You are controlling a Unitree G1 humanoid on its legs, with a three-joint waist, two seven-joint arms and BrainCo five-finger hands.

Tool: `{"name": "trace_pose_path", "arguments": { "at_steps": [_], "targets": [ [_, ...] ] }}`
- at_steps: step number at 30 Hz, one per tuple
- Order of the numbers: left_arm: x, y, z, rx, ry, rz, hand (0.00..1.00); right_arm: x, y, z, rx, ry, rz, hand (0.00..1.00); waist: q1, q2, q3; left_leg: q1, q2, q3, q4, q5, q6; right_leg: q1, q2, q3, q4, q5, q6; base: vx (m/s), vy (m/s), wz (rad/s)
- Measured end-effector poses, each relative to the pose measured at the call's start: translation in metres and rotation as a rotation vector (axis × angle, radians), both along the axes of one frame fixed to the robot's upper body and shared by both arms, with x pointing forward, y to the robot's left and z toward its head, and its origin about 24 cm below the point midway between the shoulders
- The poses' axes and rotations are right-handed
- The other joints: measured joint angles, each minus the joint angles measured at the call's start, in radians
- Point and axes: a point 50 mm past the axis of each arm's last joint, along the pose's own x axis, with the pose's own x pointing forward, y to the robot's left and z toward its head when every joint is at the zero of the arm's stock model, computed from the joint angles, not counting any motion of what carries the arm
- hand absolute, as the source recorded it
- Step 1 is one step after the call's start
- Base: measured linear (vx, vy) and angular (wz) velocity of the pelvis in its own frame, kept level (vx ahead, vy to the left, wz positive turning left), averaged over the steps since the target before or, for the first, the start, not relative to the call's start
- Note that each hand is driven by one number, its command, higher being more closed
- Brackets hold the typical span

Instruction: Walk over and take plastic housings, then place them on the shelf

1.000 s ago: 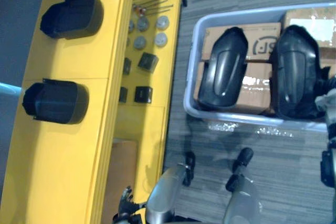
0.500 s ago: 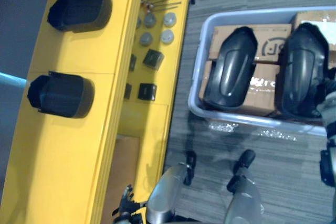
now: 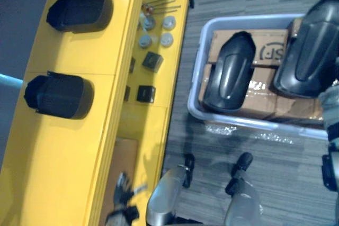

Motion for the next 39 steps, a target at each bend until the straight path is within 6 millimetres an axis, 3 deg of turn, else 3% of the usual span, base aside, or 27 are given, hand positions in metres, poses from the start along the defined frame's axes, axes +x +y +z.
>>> {"name": "trace_pose_path", "arguments": {
  "at_steps": [2, 7, 15, 24, 29, 30, 34, 39],
  "targets": [
    [0.015, -0.009, 0.015, -0.02, -0.088, -0.032, 0.0, 0.006, 0.012, 0.001, -0.007, -0.024, 0.057, 1.0, -0.024, -0.019, 0.014, 0.003, 0.008, 0.003, 0.014, -0.012, 0.0, 0.01, 0.007, 0.004, -0.002, 0.001, 0.001, -0.03, 0.045, -0.1],
    [0.014, -0.012, 0.012, 0.016, -0.07, -0.027, 0.0, 0.004, 0.012, -0.006, -0.011, -0.007, 0.06, 1.0, -0.042, -0.061, 0.043, 0.018, 0.009, 0.01, 0.012, -0.013, 0.0, 0.019, 0.009, 0.017, -0.004, 0.009, 0.007, -0.01, 0.019, -0.03],
    [0.023, -0.02, 0.038, 0.06, -0.194, -0.103, 0.0, 0.009, 0.027, -0.011, -0.022, -0.011, 0.114, 1.0, -0.048, -0.077, 0.054, 0.019, 0.01, 0.007, 0.012, -0.013, 0.0, 0.029, 0.012, 0.016, -0.008, 0.012, 0.007, -0.01, 0.012, 0.01],
    [0.035, -0.039, 0.06, 0.073, -0.278, -0.402, 0.0, 0.014, 0.046, -0.022, -0.004, -0.024, 0.167, 1.0, -0.055, -0.1, 0.061, 0.036, 0.018, 0.005, 0.009, -0.012, -0.001, 0.063, 0.025, 0.007, -0.038, 0.026, 0.004, -0.02, 0.012, 0.01],
    [0.051, -0.053, 0.073, 0.093, -0.3, -0.498, 0.0, 0.019, 0.06, -0.022, -0.003, -0.043, 0.21, 1.0, -0.061, -0.108, 0.06, 0.036, 0.02, 0.008, 0.011, -0.012, -0.001, 0.063, 0.029, 0.012, -0.044, 0.034, 0.005, -0.03, 0.03, -0.04],
    [0.056, -0.055, 0.077, 0.102, -0.304, -0.503, 0.0, 0.021, 0.066, -0.025, 0.002, -0.039, 0.226, 1.0, -0.063, -0.121, 0.057, 0.036, 0.024, 0.009, 0.011, -0.012, -0.001, 0.063, 0.034, 0.017, -0.053, 0.039, 0.004, -0.02, 0.021, -0.09],
    [0.072, -0.057, 0.086, 0.131, -0.304, -0.466, 0.0, 0.025, 0.079, -0.026, 0.003, -0.046, 0.266, 1.0, -0.074, -0.15, 0.056, 0.033, 0.028, 0.013, 0.014, -0.013, -0.003, 0.063, 0.04, 0.021, -0.063, 0.047, -0.001, -0.02, 0.026, -0.06],
    [0.11, -0.056, 0.096, 0.181, -0.264, -0.341, 0.0, 0.031, 0.102, -0.016, -0.008, -0.116, 0.321, 1.0, -0.083, -0.174, 0.057, 0.035, 0.038, 0.037, 0.031, -0.019, -0.008, 0.06, 0.05, 0.044, -0.065, 0.054, -0.006, -0.05, 0.044, -0.12]
  ]
}}
